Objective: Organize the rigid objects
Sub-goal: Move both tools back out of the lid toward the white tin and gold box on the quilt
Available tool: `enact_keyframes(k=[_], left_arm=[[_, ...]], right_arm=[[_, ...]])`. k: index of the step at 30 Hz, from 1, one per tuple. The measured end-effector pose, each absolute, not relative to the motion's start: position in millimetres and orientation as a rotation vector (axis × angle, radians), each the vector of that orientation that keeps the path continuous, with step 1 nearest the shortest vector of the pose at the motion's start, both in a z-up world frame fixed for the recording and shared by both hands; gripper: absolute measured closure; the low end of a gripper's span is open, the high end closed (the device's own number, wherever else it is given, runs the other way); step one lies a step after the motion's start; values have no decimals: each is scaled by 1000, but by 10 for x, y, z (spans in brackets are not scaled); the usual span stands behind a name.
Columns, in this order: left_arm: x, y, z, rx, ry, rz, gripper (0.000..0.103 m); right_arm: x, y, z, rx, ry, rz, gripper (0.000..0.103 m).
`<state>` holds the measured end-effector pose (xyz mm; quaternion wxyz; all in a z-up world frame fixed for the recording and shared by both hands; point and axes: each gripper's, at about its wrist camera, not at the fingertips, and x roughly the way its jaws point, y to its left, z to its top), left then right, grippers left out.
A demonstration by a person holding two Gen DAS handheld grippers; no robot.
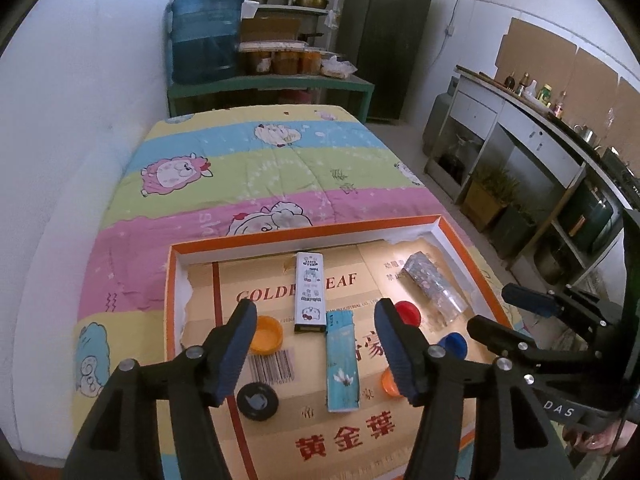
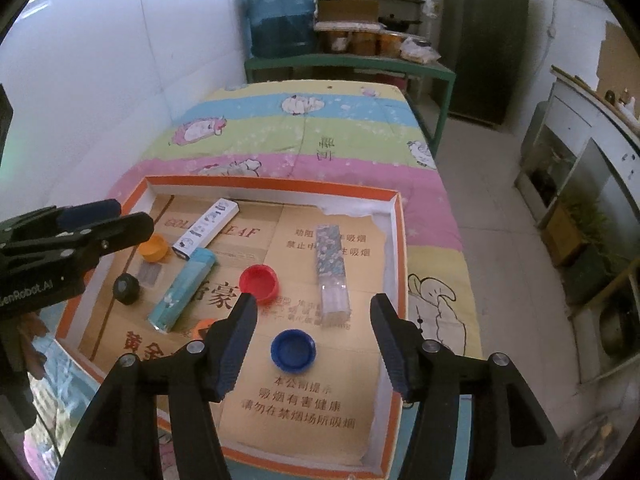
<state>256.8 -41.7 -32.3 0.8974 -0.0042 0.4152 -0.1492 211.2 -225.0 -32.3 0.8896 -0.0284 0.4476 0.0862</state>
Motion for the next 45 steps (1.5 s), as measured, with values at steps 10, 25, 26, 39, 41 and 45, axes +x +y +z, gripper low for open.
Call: enact_keyframes(k=[10, 25, 26, 39, 41, 45], left_arm=[[2308, -318, -236, -43, 831, -301, 41], [1798, -113, -104, -44, 761, -211, 41], [1776, -105, -101, -46, 760, -210, 41], [1438, -24, -30, -49, 740, -211, 41], [1380, -19, -26, -47, 737, -211, 41], [1241, -10, -16, -48, 730, -212, 41]], right_arm=[[1907, -2207, -224, -47, 922, 184, 40], [1530, -2000, -126, -55, 909, 221, 38], [1505, -1988, -121, -56, 908, 222, 38], [1201, -1934, -9, -68, 890, 220, 38], [1141, -1916, 6, -70, 888, 223, 38], [1016, -1886, 30, -75, 883, 228, 38]])
